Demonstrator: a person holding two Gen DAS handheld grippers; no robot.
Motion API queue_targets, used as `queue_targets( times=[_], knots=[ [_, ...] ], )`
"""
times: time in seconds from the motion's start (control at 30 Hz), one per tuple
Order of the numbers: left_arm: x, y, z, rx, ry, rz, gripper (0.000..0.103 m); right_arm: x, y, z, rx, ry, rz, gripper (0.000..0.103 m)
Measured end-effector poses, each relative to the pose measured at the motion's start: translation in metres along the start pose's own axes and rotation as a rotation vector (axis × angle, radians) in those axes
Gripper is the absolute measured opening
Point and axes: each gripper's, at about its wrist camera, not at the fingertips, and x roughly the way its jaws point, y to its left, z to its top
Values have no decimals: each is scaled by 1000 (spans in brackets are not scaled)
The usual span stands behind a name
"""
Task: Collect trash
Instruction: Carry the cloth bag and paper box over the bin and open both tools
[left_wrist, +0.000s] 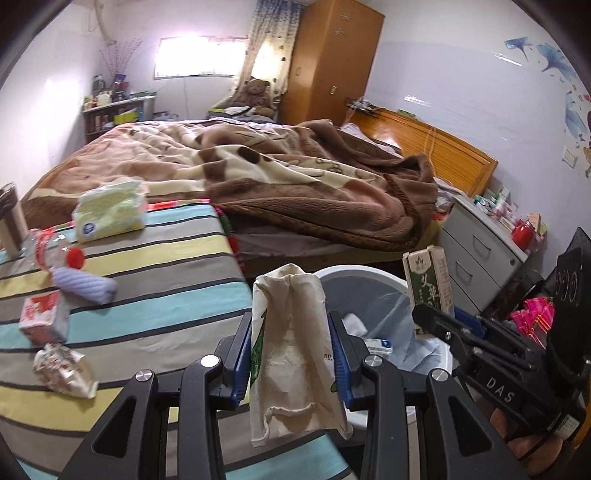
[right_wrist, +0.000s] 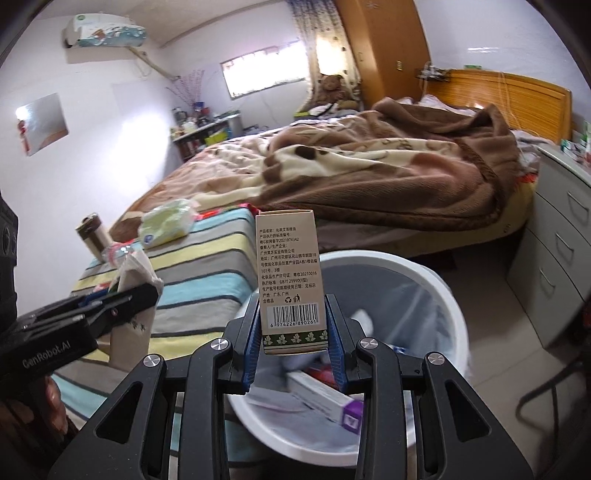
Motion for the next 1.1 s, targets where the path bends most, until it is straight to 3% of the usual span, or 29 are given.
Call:
queue_targets(
  times=[0.23, 0.7, 0.93, 1.0, 1.1],
  knots=[
    [27, -23, 5, 39, 34, -42, 38, 8, -18, -5, 21, 42, -45, 33],
    [62, -37, 8, 55, 72, -45, 40, 19, -32, -9, 22, 85, -121, 33],
    [67, -39, 7, 53, 83, -60, 53, 20, -35, -12, 19, 103, -141, 35],
    [66, -39, 7, 50, 85, -57, 58, 20, -34, -12, 17, 103, -147, 48],
    [63, -36, 7, 40, 78, -61, 59, 18, -35, -12, 32, 99, -137, 56]
  ],
)
